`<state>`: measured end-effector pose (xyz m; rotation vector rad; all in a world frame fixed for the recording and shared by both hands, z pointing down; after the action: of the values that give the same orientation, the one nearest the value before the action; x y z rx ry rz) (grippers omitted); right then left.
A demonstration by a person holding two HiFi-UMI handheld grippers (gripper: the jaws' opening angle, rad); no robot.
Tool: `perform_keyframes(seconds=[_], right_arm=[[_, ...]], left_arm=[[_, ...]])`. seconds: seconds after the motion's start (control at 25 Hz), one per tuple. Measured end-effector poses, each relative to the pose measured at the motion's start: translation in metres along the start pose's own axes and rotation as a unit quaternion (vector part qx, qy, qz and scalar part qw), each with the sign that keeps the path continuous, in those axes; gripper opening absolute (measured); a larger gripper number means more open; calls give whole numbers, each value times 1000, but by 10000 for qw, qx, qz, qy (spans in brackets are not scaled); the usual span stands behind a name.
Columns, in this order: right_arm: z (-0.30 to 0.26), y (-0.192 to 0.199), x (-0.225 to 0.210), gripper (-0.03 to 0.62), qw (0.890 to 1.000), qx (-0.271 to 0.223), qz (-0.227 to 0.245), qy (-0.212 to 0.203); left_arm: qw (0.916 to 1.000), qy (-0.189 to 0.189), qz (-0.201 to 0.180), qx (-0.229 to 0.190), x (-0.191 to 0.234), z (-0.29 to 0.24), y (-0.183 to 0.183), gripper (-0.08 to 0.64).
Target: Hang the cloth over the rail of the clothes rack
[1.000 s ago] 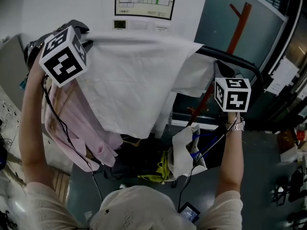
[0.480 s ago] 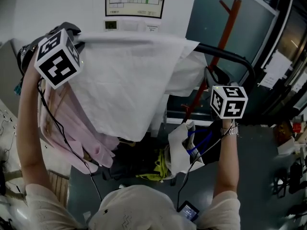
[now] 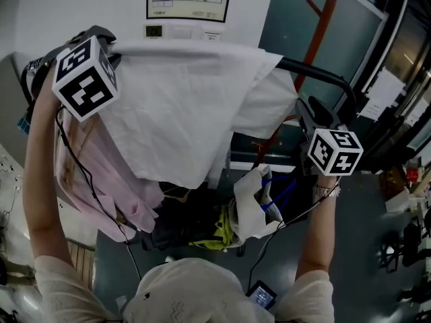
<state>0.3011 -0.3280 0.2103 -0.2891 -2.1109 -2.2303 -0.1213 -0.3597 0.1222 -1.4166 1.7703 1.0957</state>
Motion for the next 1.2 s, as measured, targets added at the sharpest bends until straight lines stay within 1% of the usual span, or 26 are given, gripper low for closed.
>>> perform_keyframes(seconds=[0.08, 0.16, 0.24, 0.32, 0.48, 0.56, 0.68, 0.72, 0.92, 1.0, 1.08, 1.2], right_arm=[[9, -1, -3, 137, 9998, 23, -159, -155], [19, 2, -2, 137, 9996, 105, -34, -248], [28, 0, 6, 137, 9996, 56, 187, -223], [37, -11, 24, 137, 9991, -114, 281, -297], [43, -48, 82, 135, 9949, -393, 101, -921], [36, -60, 104, 133, 9937, -393, 136, -1045], [20, -69, 119, 100, 9955, -290, 275, -863], [16, -71, 121, 100, 9961, -268, 267, -803], [2, -76, 121, 101, 9976, -172, -148, -649], [3, -76, 119, 98, 9975, -166, -239, -638], [6, -77, 120, 24, 9980, -219, -131, -571], [9, -78, 122, 18, 9982, -267, 337, -411]], left_arm=[[10000, -15, -18, 40, 1, 0, 1, 149], [10000, -28, -48, 52, 1, 0, 2, 149], [10000, -23, -61, 50, 2, 0, 1, 149], [9999, -16, -90, 70, 1, 0, 1, 149], [9996, -36, -205, 168, 1, 1, 1, 149], [9995, -73, -221, 192, 1, 1, 0, 149], [9994, -145, -247, 205, 0, 1, 0, 149], [9994, -153, -252, 203, -1, 2, 0, 149], [9997, -111, -194, 79, -1, 5, -1, 149], [9998, -115, -175, 23, -1, 5, -1, 149], [9998, -107, -158, -7, -1, 4, 0, 149], [9998, -128, -166, -15, 1, 4, 2, 149]])
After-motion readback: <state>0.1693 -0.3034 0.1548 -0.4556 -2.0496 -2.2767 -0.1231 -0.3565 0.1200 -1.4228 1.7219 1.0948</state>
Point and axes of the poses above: the fingertips, and each gripper's own axes: z backward along the fingers, x to its left, y out of its underside, the point moved 2 cm from there along z, backward along the fingers, and after that the axes turned 10 degrees about y, right-handed, at the moved point
